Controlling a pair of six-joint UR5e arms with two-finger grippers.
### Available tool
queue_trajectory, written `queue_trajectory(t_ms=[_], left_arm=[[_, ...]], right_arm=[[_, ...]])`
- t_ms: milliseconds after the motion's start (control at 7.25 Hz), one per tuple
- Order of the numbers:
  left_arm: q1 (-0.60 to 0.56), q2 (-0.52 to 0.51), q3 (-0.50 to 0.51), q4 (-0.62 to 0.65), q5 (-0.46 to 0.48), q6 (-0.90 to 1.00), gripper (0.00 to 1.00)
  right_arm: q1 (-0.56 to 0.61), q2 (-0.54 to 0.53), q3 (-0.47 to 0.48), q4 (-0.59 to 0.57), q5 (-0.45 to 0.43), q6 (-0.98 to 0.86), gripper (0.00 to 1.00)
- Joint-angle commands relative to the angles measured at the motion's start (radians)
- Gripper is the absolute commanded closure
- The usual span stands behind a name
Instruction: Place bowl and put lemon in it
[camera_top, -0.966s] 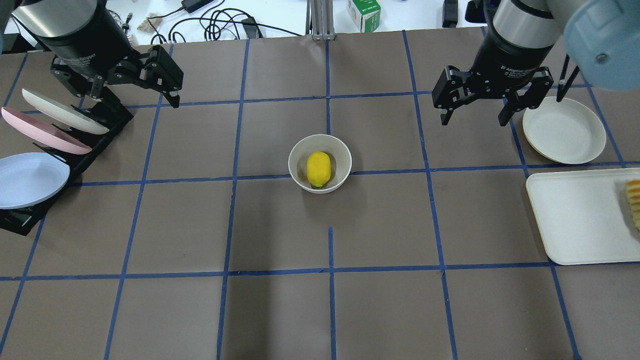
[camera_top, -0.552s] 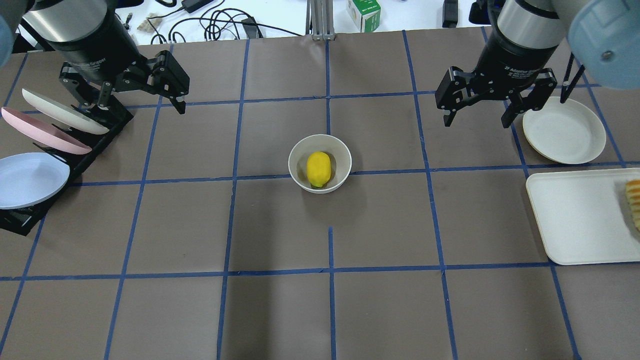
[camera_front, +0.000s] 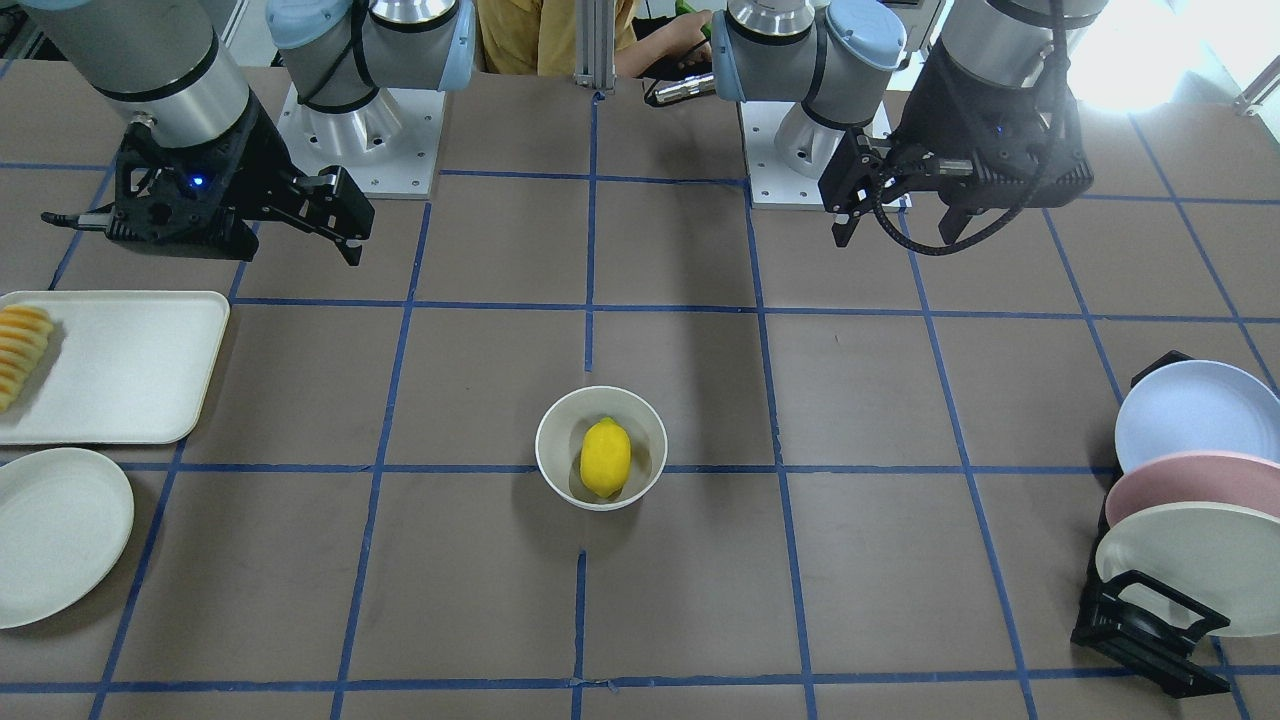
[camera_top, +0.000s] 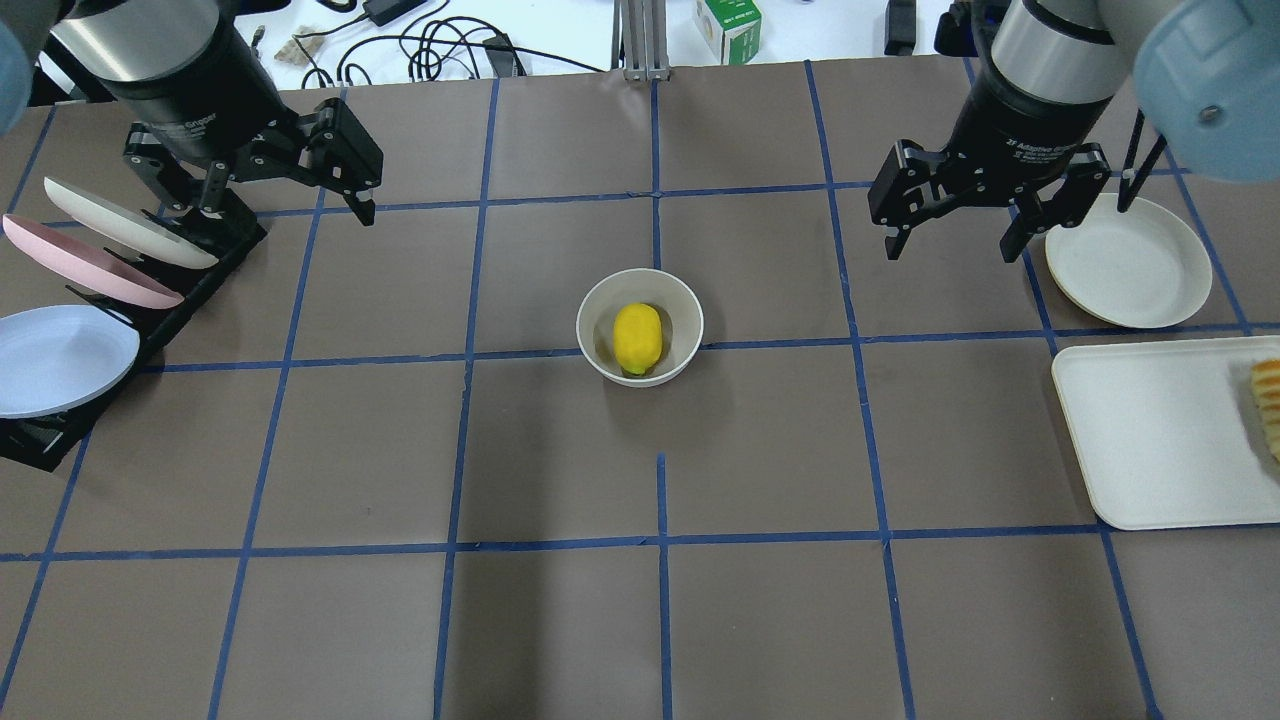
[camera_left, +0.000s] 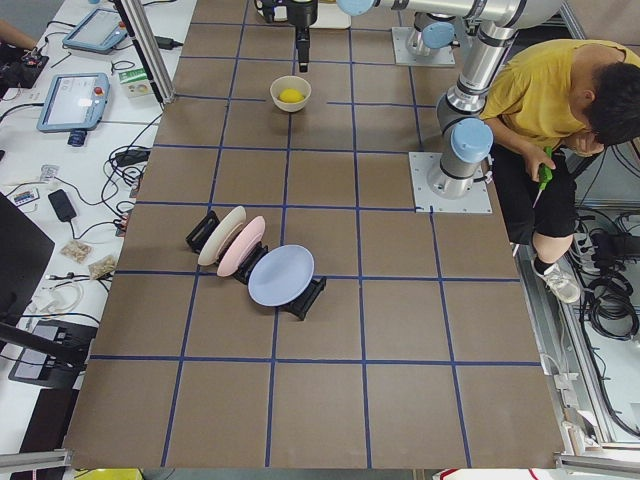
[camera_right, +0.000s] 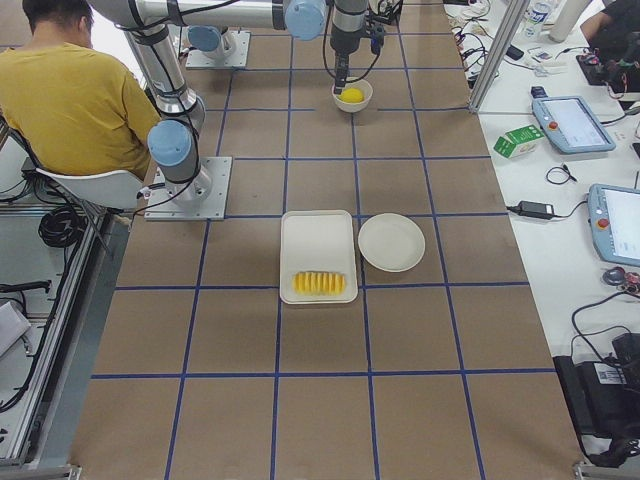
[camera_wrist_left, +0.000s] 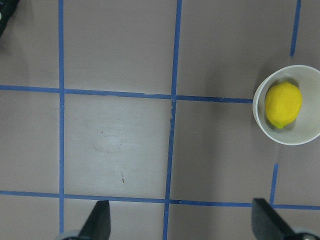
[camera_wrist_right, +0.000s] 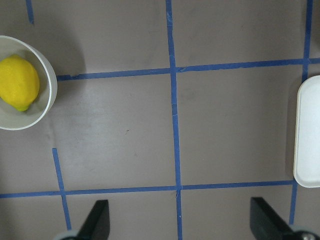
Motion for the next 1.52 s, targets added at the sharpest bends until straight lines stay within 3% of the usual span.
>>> queue_trajectory(t_ms=[0, 1379], left_arm=[[0.001, 0.003, 0.000, 0.000, -0.025, -0.001, 0.00], [0.001, 0.017, -0.014, 0.000, -0.027, 0.000, 0.00]], right_arm=[[-0.003, 0.000, 0.001, 0.001, -0.004, -0.001, 0.00], [0.004, -0.007, 0.007, -0.011, -0.003, 0.011, 0.00]])
